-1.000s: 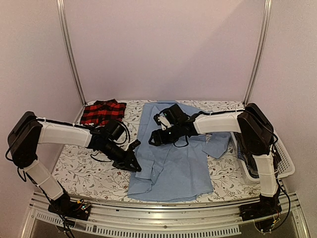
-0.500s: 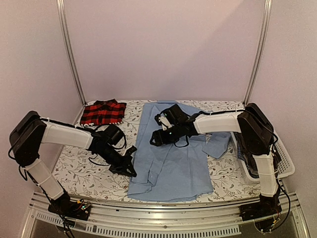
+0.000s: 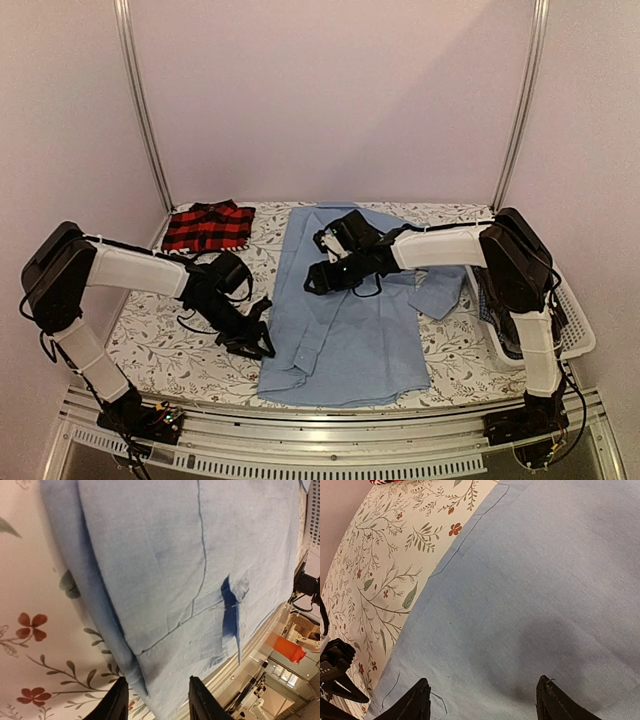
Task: Fold and stack the long sleeve shirts
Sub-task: Adjust the sleeve of the 1/3-folded shirt, then move the 1/3-folded shirt to the center of the board.
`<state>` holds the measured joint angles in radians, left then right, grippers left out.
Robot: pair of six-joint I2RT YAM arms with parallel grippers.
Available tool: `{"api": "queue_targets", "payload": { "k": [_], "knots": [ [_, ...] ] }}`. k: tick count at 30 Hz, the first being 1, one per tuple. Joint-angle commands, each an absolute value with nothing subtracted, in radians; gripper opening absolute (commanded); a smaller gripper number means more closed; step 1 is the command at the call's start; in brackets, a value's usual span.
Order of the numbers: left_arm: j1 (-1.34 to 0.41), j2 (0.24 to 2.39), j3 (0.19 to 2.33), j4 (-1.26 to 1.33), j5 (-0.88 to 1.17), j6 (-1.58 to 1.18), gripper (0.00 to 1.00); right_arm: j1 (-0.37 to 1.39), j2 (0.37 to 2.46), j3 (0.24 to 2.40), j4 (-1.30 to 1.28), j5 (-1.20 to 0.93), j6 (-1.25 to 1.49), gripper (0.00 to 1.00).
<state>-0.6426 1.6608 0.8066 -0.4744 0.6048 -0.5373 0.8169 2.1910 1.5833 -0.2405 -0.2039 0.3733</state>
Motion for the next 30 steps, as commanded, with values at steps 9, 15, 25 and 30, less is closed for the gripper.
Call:
{"api": "queue_targets", "payload": {
  "k": [9,15,25,30],
  "knots": [
    [-0.499,1.756,1.035,-0.404,0.424,-0.513,0.41,0.793,2.098,1.580,-0.284,-0.093,0.376,0.65],
    [-0.462,1.963,1.254,-0.367,0.363,-0.503,0.41,0.764,2.061,1.514,-0.291,-0.078,0.396,0.53],
    [-0.457,2.118,1.389,-0.408,0.294,-0.512,0.32,0.750,1.934,1.367,-0.288,-0.034,0.395,0.52],
    [-0.456,2.137,1.380,-0.410,0.276,-0.515,0.12,0.750,1.918,1.346,-0.287,-0.016,0.401,0.52]
  ]
}}
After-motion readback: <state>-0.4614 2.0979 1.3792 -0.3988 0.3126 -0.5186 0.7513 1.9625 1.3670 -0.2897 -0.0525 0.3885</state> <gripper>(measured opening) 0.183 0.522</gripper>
